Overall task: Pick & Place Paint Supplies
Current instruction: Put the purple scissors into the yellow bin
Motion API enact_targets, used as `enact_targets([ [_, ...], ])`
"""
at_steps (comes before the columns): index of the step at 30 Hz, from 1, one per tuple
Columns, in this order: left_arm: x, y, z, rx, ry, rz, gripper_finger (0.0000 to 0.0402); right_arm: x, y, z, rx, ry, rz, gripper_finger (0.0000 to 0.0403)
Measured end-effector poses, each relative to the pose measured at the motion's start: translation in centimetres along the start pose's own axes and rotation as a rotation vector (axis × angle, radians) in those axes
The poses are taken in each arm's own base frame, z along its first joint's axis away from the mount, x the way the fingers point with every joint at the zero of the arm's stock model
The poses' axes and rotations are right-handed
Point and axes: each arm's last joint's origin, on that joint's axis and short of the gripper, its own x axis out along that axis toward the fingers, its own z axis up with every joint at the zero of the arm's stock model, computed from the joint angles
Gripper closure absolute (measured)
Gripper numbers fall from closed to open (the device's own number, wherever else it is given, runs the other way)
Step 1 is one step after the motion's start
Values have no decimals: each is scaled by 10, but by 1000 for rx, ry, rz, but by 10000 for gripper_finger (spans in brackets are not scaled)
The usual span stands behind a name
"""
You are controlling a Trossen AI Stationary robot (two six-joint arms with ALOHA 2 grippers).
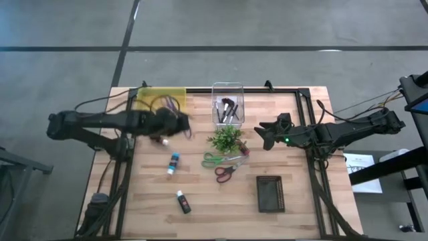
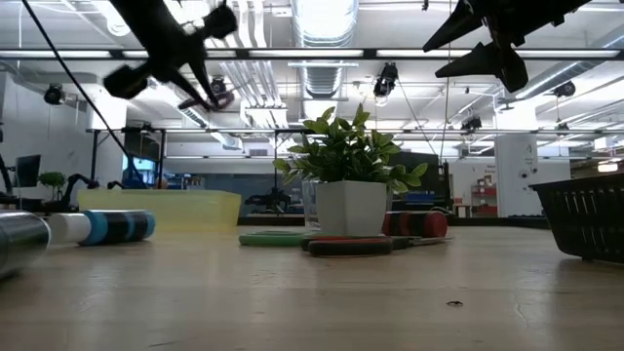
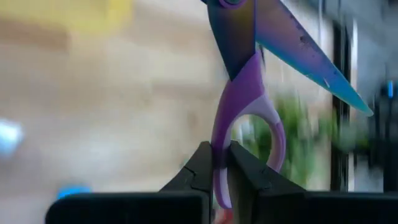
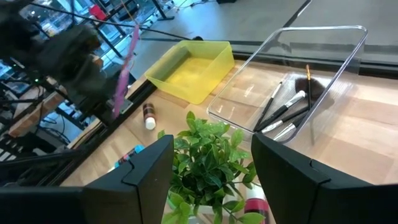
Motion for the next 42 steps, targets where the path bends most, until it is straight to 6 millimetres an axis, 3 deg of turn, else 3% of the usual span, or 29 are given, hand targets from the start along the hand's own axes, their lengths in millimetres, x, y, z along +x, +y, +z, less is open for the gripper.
enact_targets([
  [5, 15, 11, 45, -189, -172, 58, 379, 0, 0, 0, -13, -3, -4, 188],
  [11, 37, 31, 76, -352, -236, 41, 379, 0, 0, 0, -41, -4, -6, 188],
  [22, 79, 69, 82, -713, -317, 21, 379, 0, -1, 0, -59, 0, -11, 188],
  [33, 96, 87, 110, -744, -363, 86, 379, 0, -1, 0, -58, 1, -9, 188],
  [42, 102, 91, 109, -772, -344, 110, 379, -6, -4, 3, -50, 2, -10, 188],
])
